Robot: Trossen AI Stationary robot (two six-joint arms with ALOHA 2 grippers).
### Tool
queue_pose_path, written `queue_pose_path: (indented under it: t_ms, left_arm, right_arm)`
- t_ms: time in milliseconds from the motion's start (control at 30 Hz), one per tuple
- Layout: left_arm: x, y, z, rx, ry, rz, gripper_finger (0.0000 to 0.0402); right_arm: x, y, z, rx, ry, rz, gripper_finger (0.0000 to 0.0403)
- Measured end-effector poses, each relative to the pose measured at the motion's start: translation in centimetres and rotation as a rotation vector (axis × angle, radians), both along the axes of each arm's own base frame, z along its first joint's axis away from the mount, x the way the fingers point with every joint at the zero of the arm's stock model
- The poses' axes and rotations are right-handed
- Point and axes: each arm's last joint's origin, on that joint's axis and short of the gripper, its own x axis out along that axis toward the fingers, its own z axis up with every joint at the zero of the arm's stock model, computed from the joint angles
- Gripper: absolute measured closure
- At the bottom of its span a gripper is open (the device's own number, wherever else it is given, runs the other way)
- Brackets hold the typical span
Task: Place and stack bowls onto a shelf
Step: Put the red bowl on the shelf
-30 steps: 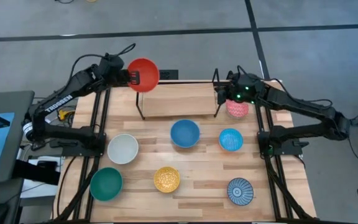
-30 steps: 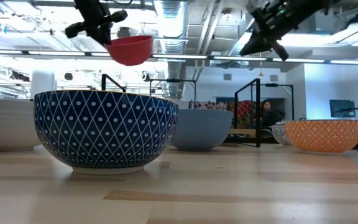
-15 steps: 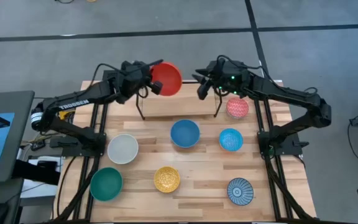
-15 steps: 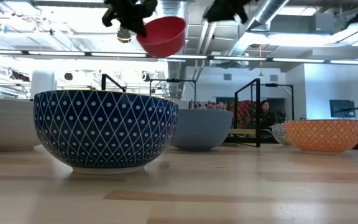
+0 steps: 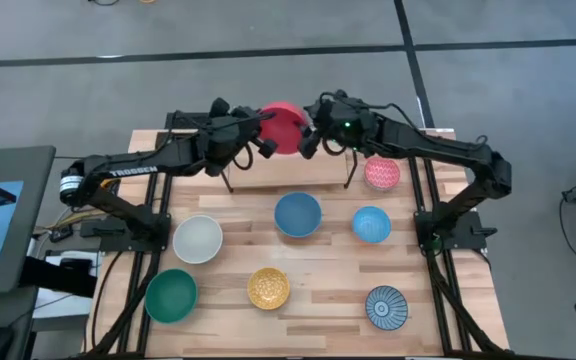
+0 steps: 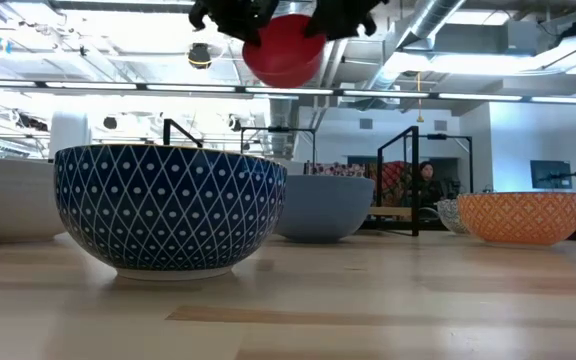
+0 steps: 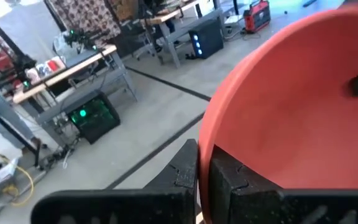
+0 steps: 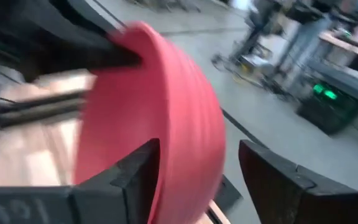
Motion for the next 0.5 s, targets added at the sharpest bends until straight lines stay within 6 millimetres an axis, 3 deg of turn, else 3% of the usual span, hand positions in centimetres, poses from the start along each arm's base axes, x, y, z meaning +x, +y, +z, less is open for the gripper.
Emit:
queue_pose_path:
  t_ms: [133, 300, 500]
  left_arm:
    - [0.0, -0.1, -0.1, -0.01, -0.017, 0.018, 0.0401]
    - [0.5, -0.1, -0.7, -0.073, -0.067, -0.001, 0.0396]
    - [0.5, 0.0, -2.1, -0.181, -0.067, 0.009, 0.0337]
  right_arm:
    - [0.3, -0.4, -0.4, -0.001, 0.022, -0.031, 0.0236]
    - [0.6, -1.0, -1.0, -0.021, 0.058, -0.08, 0.0365]
    - [1.0, -4.3, -3.6, 0.068, 0.125, -0.107, 0.0379]
